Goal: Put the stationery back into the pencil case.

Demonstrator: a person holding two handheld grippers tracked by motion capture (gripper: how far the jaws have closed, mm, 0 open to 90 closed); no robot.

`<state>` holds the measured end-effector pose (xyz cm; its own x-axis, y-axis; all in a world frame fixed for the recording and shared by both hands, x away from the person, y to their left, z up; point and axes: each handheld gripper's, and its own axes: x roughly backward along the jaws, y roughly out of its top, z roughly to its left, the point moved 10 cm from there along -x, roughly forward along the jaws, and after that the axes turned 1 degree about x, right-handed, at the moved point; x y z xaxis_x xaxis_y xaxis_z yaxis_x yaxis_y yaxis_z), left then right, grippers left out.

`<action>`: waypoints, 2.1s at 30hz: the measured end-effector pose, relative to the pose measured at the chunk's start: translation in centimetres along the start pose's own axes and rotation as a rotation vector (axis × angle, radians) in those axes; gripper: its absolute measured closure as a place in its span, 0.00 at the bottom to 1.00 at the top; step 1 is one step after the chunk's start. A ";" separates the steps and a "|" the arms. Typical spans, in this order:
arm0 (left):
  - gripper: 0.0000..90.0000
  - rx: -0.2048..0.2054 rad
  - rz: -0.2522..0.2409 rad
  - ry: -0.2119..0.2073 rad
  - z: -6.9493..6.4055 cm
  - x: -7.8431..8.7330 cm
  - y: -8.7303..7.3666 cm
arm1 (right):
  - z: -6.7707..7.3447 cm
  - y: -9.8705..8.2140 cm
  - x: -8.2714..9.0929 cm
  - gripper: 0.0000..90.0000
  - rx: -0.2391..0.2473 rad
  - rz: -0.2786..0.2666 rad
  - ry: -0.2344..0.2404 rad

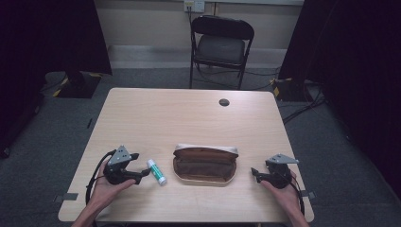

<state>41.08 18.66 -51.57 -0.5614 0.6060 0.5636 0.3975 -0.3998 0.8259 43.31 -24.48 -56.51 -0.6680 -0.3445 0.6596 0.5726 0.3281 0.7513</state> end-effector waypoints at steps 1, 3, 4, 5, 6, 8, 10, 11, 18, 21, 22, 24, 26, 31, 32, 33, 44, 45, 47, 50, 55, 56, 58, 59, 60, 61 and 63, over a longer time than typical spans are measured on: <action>0.26 -0.011 0.002 -0.014 -0.2 -0.1 0.3 | 0.0 0.0 0.0 0.31 0.001 -0.001 0.000; 0.35 -0.078 0.050 -0.057 -0.6 -0.8 0.5 | 0.0 0.0 0.0 0.31 0.000 -0.001 0.002; 0.35 -0.098 0.082 -0.070 -0.6 -1.1 0.4 | 0.0 0.0 0.0 0.31 0.000 -0.001 0.001; 0.35 -0.098 0.082 -0.070 -0.6 -1.1 0.4 | 0.0 0.0 -0.1 0.31 -0.001 -0.001 0.000; 0.35 -0.089 0.073 -0.086 -0.8 -1.3 0.6 | 0.0 0.0 -0.1 0.31 -0.001 -0.001 0.000; 0.40 -0.112 0.077 -0.123 -1.1 -2.2 0.9 | 0.0 0.1 -0.1 0.31 0.001 0.000 0.002; 0.42 -0.103 0.086 -0.145 -1.2 -2.5 0.6 | 0.0 0.1 -0.1 0.31 0.001 0.000 0.002; 0.42 -0.092 0.099 -0.163 -1.3 -2.9 0.2 | 0.0 0.1 -0.1 0.31 0.001 0.000 0.002; 0.44 -0.106 0.091 -0.194 -1.3 -3.7 -0.5 | 0.1 0.2 -0.2 0.31 0.004 0.000 0.006; 0.41 -0.111 0.092 -0.208 -1.5 -3.7 -0.6 | 0.1 0.2 -0.3 0.31 0.003 0.001 0.004; 0.39 -0.107 0.088 -0.208 -1.6 -3.7 -0.6 | 0.1 0.3 -0.3 0.31 0.005 0.001 0.006; 0.37 -0.112 0.092 -0.225 -1.8 -3.7 -0.7 | 0.1 0.3 -0.3 0.31 0.005 0.001 0.006; 0.35 -0.109 0.089 -0.232 -1.9 -3.8 -0.7 | 0.1 0.2 -0.3 0.31 0.004 0.000 0.002; 0.31 -0.124 0.097 -0.246 -2.0 -3.6 -0.9 | 0.1 0.2 -0.3 0.31 0.003 0.000 0.002; 0.31 -0.123 0.094 -0.247 -2.0 -3.6 -1.0 | 0.1 0.2 -0.3 0.31 0.003 0.000 0.002; 0.29 -0.134 0.103 -0.245 -2.0 -3.6 -1.1 | 0.1 0.2 -0.3 0.31 0.003 0.000 0.002; 0.47 -0.139 0.148 -0.210 -1.8 -3.5 -1.6 | 0.2 0.2 -0.3 0.31 0.007 0.000 0.004; 0.49 -0.141 0.152 -0.208 -1.8 -3.4 -1.7 | 0.2 0.2 -0.3 0.31 0.006 0.000 0.005; 0.54 -0.142 0.156 -0.208 -1.9 -3.3 -1.7 | 0.2 0.2 -0.3 0.31 0.007 0.000 0.005; 0.59 -0.163 0.168 -0.209 -2.3 -3.0 -2.0 | 0.2 0.2 -0.2 0.31 0.008 0.000 0.008; 0.64 -0.181 0.238 -0.212 -2.4 -2.8 -2.7 | 0.2 0.2 -0.3 0.31 0.009 -0.001 0.011; 0.64 -0.196 0.252 -0.205 -2.4 -2.7 -2.8 | 0.2 0.2 -0.3 0.31 0.009 -0.001 0.011; 0.69 -0.181 0.252 -0.204 -2.5 -2.5 -2.7 | 0.2 0.2 -0.3 0.31 0.009 -0.001 0.011; 0.71 -0.173 0.247 -0.206 -2.5 -2.4 -2.6 | 0.2 0.2 -0.3 0.31 0.009 -0.001 0.011; 0.72 -0.165 0.258 -0.201 -2.4 -2.2 -2.7 | 0.2 0.2 -0.3 0.31 0.009 -0.001 0.011; 0.73 -0.164 0.268 -0.204 -2.4 -2.1 -2.8 | 0.2 0.3 -0.3 0.31 0.009 -0.001 0.012; 0.73 -0.130 0.267 -0.204 -2.3 -1.6 -3.0 | 0.2 0.3 -0.3 0.31 0.009 0.000 0.011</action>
<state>39.09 17.27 -54.91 -0.2887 0.5879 0.7557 0.4073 -0.6389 0.6526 43.55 -24.08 -56.52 -0.6624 -0.3544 0.6600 0.5686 0.3358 0.7509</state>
